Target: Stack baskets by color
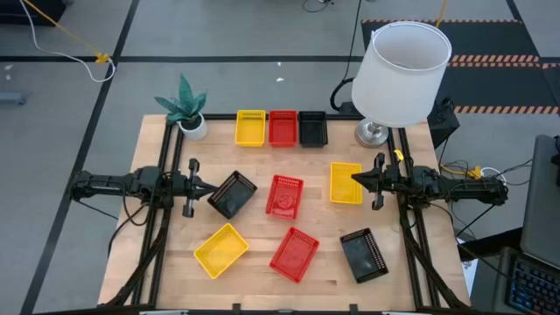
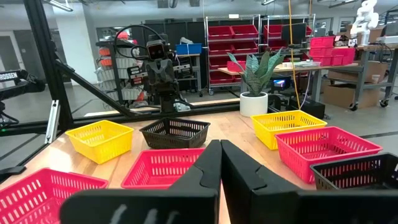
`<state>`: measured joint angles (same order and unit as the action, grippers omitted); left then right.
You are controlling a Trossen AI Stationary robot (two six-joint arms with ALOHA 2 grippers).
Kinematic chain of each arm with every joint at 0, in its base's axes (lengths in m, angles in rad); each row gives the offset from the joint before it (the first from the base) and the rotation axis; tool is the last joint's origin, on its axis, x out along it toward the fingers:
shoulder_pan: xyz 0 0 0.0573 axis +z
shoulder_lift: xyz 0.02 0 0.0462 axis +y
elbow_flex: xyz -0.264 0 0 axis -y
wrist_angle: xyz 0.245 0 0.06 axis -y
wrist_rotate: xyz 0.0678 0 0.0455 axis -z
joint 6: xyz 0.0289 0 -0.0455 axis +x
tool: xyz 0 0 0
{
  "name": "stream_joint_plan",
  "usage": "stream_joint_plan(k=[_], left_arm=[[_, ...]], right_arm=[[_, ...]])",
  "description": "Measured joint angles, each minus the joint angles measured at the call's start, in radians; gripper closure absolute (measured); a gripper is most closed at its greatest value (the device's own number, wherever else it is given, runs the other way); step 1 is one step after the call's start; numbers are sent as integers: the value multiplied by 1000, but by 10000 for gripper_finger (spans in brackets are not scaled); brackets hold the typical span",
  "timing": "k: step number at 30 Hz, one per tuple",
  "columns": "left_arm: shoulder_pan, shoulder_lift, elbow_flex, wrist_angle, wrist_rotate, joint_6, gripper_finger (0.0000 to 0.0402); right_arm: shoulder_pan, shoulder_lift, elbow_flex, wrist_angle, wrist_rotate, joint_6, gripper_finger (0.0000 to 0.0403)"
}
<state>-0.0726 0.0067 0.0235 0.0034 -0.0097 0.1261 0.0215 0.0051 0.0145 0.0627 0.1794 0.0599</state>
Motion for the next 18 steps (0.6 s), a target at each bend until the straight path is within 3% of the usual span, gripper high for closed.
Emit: stream_joint_plan(k=[18], left_arm=[[0,0,0,0,0,0,396]], right_arm=[[0,0,0,22,2,2,403]])
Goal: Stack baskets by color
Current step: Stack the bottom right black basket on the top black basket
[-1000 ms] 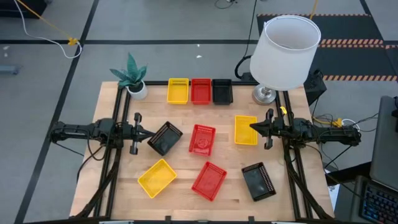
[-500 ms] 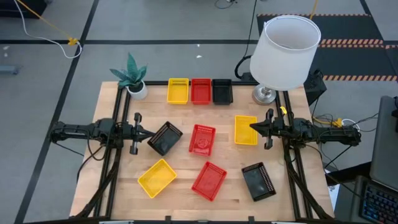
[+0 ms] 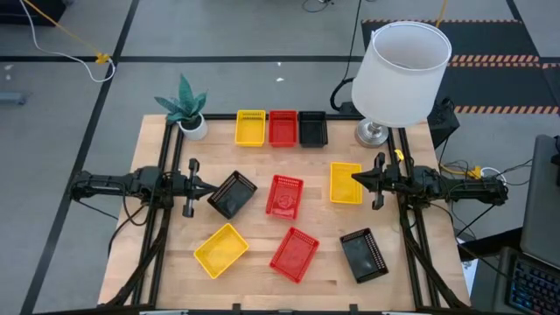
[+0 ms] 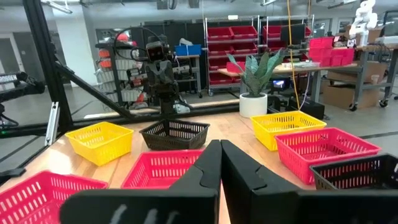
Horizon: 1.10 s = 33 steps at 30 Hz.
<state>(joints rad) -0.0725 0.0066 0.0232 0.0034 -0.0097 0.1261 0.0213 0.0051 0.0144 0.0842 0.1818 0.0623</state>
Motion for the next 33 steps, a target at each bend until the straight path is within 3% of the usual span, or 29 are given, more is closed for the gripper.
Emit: stream_joint_plan(k=[11,33], left_arm=[[0,0,0,0,0,0,396],[0,0,0,0,0,0,396]], right_arm=[[1,27,129,7,-2,-77,403],[1,340,601,-122,-30,-172,403]])
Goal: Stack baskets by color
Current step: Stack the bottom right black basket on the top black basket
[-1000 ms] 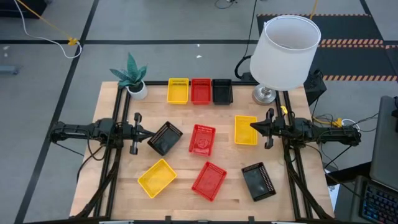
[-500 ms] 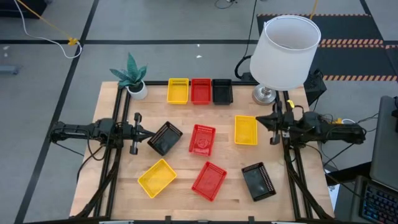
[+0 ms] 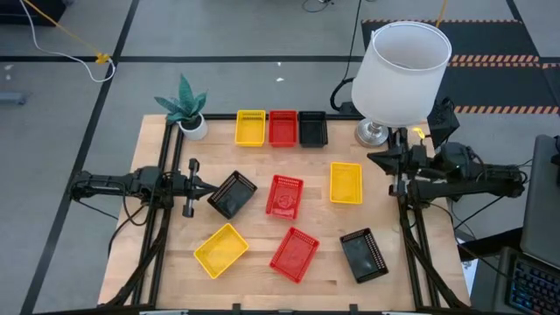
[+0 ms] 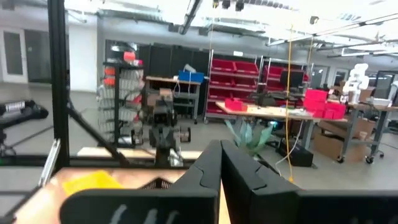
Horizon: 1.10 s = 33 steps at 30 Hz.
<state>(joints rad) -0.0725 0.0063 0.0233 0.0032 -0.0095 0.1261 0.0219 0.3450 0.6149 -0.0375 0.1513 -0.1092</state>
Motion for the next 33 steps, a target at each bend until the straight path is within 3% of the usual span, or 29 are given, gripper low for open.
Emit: stream_joint_plan(k=[23,33], left_arm=[[0,0,0,0,0,0,396],[0,0,0,0,0,0,396]], right_arm=[[0,272,535,-367,-79,21,403],[0,363,622,-445,-107,52,403]])
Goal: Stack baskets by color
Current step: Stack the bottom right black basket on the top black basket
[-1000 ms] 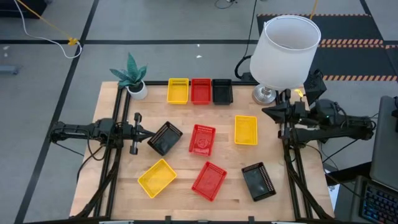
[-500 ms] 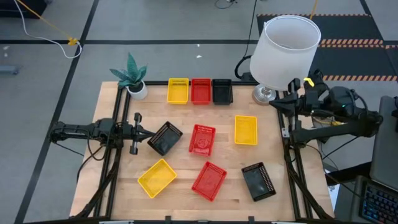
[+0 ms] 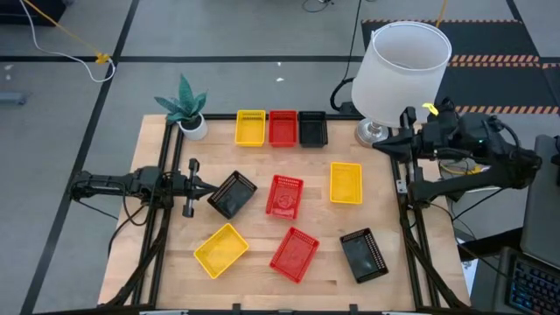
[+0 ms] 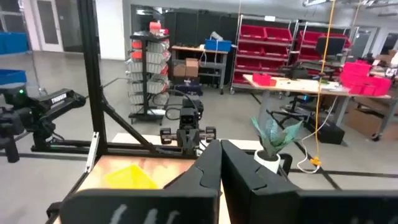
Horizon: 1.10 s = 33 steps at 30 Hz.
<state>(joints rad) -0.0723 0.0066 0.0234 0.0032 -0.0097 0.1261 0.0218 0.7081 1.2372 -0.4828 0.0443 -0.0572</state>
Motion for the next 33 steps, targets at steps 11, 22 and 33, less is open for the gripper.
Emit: stream_joint_plan(k=[11,22,33], left_arm=[[0,0,0,0,0,0,396],[0,0,0,0,0,0,396],[-12,9,26,29,-42,-231,396]], right_arm=[[0,22,0,-9,1,46,403],[0,21,0,-8,2,45,403],[0,30,0,-8,6,17,403]])
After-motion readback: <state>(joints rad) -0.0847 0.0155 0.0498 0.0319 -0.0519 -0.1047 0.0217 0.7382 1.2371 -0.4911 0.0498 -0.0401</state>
